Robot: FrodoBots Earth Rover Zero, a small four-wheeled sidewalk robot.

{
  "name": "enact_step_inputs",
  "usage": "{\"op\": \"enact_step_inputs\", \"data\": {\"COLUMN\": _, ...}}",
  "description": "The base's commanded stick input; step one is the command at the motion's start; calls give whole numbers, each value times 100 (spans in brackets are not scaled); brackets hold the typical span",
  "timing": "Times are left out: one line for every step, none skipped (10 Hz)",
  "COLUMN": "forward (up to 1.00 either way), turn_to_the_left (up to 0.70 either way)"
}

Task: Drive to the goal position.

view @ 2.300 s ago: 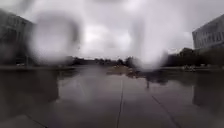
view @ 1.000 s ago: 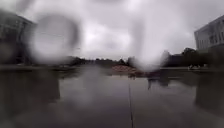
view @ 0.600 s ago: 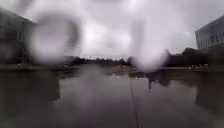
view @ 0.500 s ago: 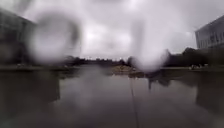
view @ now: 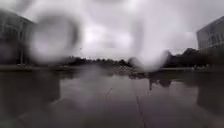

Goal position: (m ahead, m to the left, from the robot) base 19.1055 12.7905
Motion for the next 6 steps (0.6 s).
{"op": "enact_step_inputs", "data": {"forward": 70, "turn_to_the_left": 0}}
{"op": "enact_step_inputs", "data": {"forward": 70, "turn_to_the_left": 0}}
{"op": "enact_step_inputs", "data": {"forward": 70, "turn_to_the_left": 0}}
{"op": "enact_step_inputs", "data": {"forward": 70, "turn_to_the_left": 0}}
{"op": "enact_step_inputs", "data": {"forward": 70, "turn_to_the_left": 0}}
{"op": "enact_step_inputs", "data": {"forward": 70, "turn_to_the_left": 0}}
